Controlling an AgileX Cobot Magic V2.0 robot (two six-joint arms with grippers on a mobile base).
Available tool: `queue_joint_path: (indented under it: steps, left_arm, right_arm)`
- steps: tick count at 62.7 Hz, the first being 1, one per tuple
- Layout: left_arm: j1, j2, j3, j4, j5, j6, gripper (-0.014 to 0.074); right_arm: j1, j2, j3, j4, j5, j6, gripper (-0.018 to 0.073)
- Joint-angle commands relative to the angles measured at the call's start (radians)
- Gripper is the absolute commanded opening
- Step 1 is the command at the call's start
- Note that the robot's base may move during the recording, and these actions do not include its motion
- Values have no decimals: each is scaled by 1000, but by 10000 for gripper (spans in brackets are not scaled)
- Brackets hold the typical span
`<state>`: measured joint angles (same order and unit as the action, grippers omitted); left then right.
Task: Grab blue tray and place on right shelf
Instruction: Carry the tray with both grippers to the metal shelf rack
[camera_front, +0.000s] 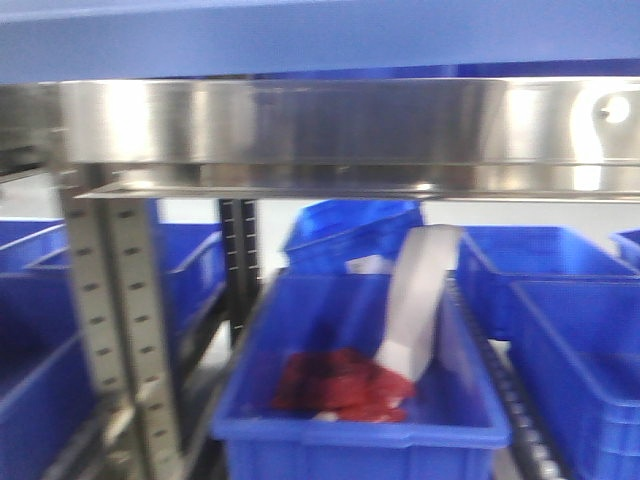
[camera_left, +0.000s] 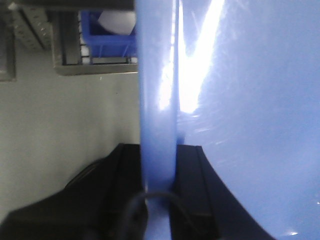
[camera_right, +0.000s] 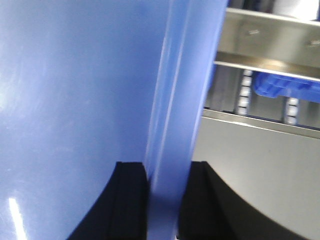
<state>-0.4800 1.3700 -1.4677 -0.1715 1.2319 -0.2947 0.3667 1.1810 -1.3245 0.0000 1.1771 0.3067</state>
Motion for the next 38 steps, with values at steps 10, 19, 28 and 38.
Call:
queue_joint_path:
  steps: [10,19,28,38]
  left_arm:
    - [1,-34,-25,24,100,20,-48]
    - [1,-34,-25,24,100,20,-48]
    - [1,-34,-25,24,100,20,-48]
    - [1,-34,-25,24,100,20,-48]
  right_arm:
    - [-6,-28,-37,-49,-39,-27,56]
    - [-6,-28,-37,-49,-39,-27,56]
    - [-6,-28,-37,-49,-39,-27,56]
    - [-6,-28,-37,-49,-39,-27,56]
